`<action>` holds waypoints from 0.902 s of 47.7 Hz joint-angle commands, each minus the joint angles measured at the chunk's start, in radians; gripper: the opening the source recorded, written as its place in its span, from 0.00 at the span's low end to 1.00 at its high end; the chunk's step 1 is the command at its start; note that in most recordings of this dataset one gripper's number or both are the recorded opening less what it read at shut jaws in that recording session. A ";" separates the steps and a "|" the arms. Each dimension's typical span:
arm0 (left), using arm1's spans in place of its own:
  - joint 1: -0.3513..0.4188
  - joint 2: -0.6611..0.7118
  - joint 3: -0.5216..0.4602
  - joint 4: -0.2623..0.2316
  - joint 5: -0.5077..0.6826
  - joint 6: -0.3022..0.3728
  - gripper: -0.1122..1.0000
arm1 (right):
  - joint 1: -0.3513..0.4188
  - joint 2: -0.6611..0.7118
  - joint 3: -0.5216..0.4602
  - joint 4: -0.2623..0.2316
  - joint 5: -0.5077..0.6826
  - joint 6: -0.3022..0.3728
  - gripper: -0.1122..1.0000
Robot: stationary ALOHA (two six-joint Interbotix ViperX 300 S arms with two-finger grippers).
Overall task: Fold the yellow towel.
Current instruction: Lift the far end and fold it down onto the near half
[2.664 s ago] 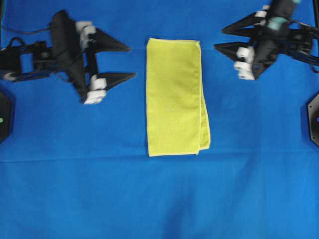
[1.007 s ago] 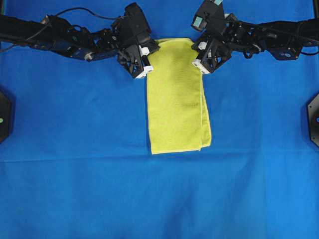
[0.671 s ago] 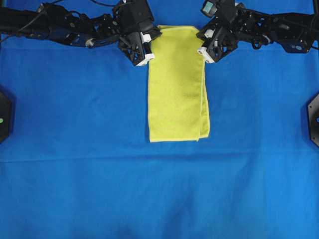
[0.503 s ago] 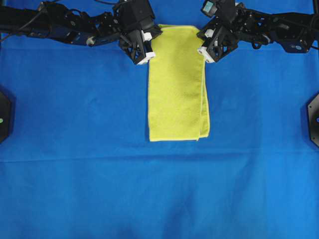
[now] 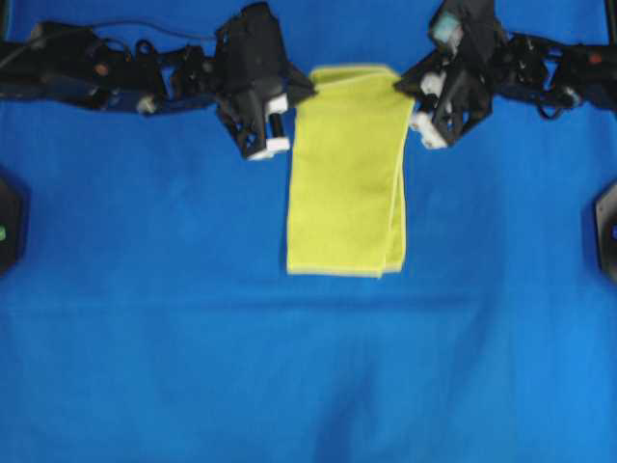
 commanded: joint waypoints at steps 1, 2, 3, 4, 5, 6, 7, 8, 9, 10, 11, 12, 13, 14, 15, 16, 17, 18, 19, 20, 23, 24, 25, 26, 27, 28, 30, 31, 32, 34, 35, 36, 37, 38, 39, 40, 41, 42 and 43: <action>-0.044 -0.057 0.021 0.000 0.003 -0.008 0.13 | 0.055 -0.054 0.020 0.003 0.005 0.015 0.14; -0.058 -0.060 0.029 0.000 0.005 -0.012 0.13 | 0.067 -0.057 0.028 0.003 0.005 0.021 0.14; -0.071 -0.063 0.037 0.000 0.003 -0.015 0.13 | 0.081 -0.060 0.034 0.003 0.005 0.023 0.14; -0.089 -0.066 0.048 0.000 0.005 -0.021 0.13 | 0.095 -0.063 0.038 0.002 0.005 0.025 0.14; -0.101 -0.067 0.054 0.000 0.006 -0.025 0.13 | 0.110 -0.064 0.044 0.002 0.005 0.025 0.14; -0.114 -0.069 0.058 0.000 0.009 -0.025 0.13 | 0.126 -0.064 0.049 0.002 0.005 0.026 0.14; -0.126 -0.071 0.064 0.000 0.011 -0.026 0.13 | 0.144 -0.063 0.054 0.002 0.005 0.026 0.14; -0.138 -0.072 0.071 0.000 0.014 -0.029 0.13 | 0.156 -0.061 0.058 0.002 0.005 0.026 0.14; -0.150 -0.074 0.075 0.000 0.017 -0.032 0.13 | 0.167 -0.060 0.061 0.002 0.005 0.026 0.14; -0.163 -0.074 0.080 0.000 0.018 -0.035 0.13 | 0.178 -0.058 0.064 0.002 0.003 0.026 0.14; -0.178 -0.072 0.084 0.000 0.018 -0.038 0.13 | 0.187 -0.055 0.067 0.002 0.003 0.026 0.14; -0.189 -0.069 0.089 0.000 0.018 -0.040 0.13 | 0.198 -0.054 0.071 0.002 0.002 0.026 0.14; -0.199 -0.066 0.092 0.000 0.018 -0.040 0.13 | 0.207 -0.051 0.075 0.002 0.002 0.026 0.14; -0.210 -0.063 0.097 0.000 0.017 -0.041 0.13 | 0.221 -0.046 0.080 0.002 -0.002 0.026 0.14; -0.221 -0.057 0.100 0.000 0.015 -0.048 0.13 | 0.230 -0.041 0.083 0.002 -0.003 0.028 0.14; -0.230 -0.049 0.101 0.000 0.012 -0.052 0.13 | 0.235 -0.040 0.086 0.002 -0.006 0.028 0.14; -0.239 -0.043 0.104 0.000 0.012 -0.054 0.13 | 0.249 -0.032 0.091 0.002 -0.012 0.029 0.14; -0.249 -0.035 0.106 0.000 0.011 -0.055 0.13 | 0.256 -0.026 0.094 0.002 -0.017 0.029 0.14; -0.258 -0.026 0.107 0.000 0.009 -0.058 0.13 | 0.265 -0.020 0.097 0.003 -0.023 0.029 0.14; -0.265 -0.015 0.107 0.000 0.008 -0.058 0.13 | 0.272 -0.014 0.100 0.005 -0.031 0.029 0.14; -0.285 0.014 0.107 0.000 0.002 -0.058 0.13 | 0.296 0.012 0.107 0.006 -0.061 0.031 0.14; -0.291 0.023 0.106 0.000 0.000 -0.058 0.13 | 0.304 0.021 0.109 0.006 -0.072 0.031 0.14; -0.295 0.034 0.104 0.000 -0.005 -0.058 0.13 | 0.310 0.034 0.110 0.009 -0.084 0.032 0.14; -0.301 0.051 0.104 0.000 -0.012 -0.058 0.13 | 0.316 0.044 0.112 0.009 -0.095 0.032 0.14; -0.304 0.060 0.103 0.000 -0.017 -0.058 0.13 | 0.322 0.055 0.114 0.012 -0.106 0.032 0.14; -0.308 0.072 0.101 0.000 -0.025 -0.058 0.13 | 0.327 0.064 0.114 0.014 -0.117 0.032 0.14; -0.311 0.089 0.101 0.000 -0.040 -0.058 0.13 | 0.337 0.089 0.114 0.018 -0.138 0.032 0.14; -0.314 0.100 0.101 0.000 -0.046 -0.058 0.13 | 0.342 0.104 0.114 0.025 -0.152 0.032 0.14; -0.318 0.107 0.101 0.000 -0.051 -0.057 0.13 | 0.347 0.115 0.114 0.031 -0.160 0.032 0.14; -0.319 0.118 0.100 0.000 -0.058 -0.055 0.13 | 0.351 0.133 0.110 0.041 -0.170 0.032 0.14; -0.321 0.123 0.100 0.000 -0.061 -0.055 0.13 | 0.353 0.141 0.109 0.046 -0.176 0.032 0.14; -0.321 0.126 0.098 0.000 -0.063 -0.055 0.13 | 0.354 0.149 0.107 0.052 -0.179 0.032 0.14; -0.322 0.127 0.098 0.000 -0.063 -0.055 0.13 | 0.357 0.153 0.107 0.057 -0.183 0.032 0.14; -0.322 0.129 0.097 0.000 -0.063 -0.055 0.13 | 0.359 0.160 0.107 0.060 -0.184 0.032 0.14; -0.324 0.127 0.097 0.000 -0.063 -0.054 0.13 | 0.359 0.164 0.107 0.064 -0.184 0.032 0.14; -0.325 0.127 0.095 0.000 -0.063 -0.052 0.13 | 0.360 0.167 0.107 0.066 -0.184 0.032 0.14; -0.325 0.127 0.095 0.000 -0.063 -0.051 0.13 | 0.364 0.170 0.107 0.067 -0.186 0.032 0.14; -0.325 0.127 0.095 0.000 -0.063 -0.044 0.13 | 0.364 0.173 0.107 0.071 -0.187 0.032 0.14; -0.325 0.127 0.094 0.000 -0.063 -0.041 0.13 | 0.365 0.175 0.107 0.071 -0.189 0.032 0.14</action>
